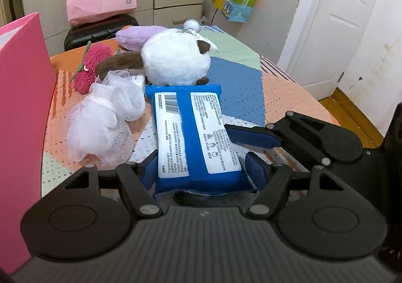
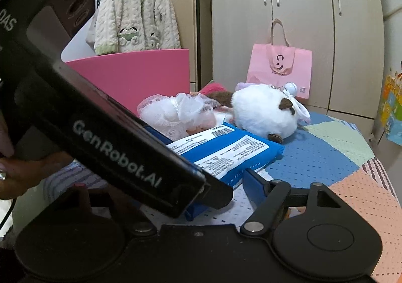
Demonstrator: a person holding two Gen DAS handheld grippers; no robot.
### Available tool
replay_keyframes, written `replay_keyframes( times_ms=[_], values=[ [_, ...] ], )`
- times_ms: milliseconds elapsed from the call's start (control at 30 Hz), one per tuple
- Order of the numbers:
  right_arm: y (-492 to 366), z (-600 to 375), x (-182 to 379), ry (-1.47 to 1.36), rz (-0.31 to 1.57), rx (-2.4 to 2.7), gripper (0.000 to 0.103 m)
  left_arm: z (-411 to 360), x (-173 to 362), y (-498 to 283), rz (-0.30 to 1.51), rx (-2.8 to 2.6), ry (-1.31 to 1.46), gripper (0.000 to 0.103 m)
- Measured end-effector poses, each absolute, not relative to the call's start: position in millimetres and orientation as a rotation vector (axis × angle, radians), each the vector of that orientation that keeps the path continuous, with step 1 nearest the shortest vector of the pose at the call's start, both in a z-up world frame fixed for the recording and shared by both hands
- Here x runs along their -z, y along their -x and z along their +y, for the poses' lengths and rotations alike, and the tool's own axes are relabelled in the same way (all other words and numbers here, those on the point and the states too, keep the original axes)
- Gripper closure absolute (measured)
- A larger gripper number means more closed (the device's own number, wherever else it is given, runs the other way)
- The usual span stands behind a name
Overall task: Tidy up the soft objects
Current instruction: 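Lift the blue wet-wipes pack with the left tool and carry it over the box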
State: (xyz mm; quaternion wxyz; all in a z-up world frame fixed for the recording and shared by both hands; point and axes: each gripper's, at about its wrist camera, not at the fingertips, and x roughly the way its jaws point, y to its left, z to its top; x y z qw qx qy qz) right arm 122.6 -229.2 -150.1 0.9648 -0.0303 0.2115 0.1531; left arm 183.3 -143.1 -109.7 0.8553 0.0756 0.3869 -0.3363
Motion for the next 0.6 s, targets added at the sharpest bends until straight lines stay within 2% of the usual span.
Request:
replay_keyframes(
  times_ms=[400,600],
  values=[
    [-113,-222,148,0.091,0.396,-0.303,0.034,-141,108,-175,0.799,0.695,-0.178,0.039],
    [-102,-217,141,0.099,0.383,-0.318,0.035,-131,98,-165,0.793,0.714,-0.181,0.04]
  ],
)
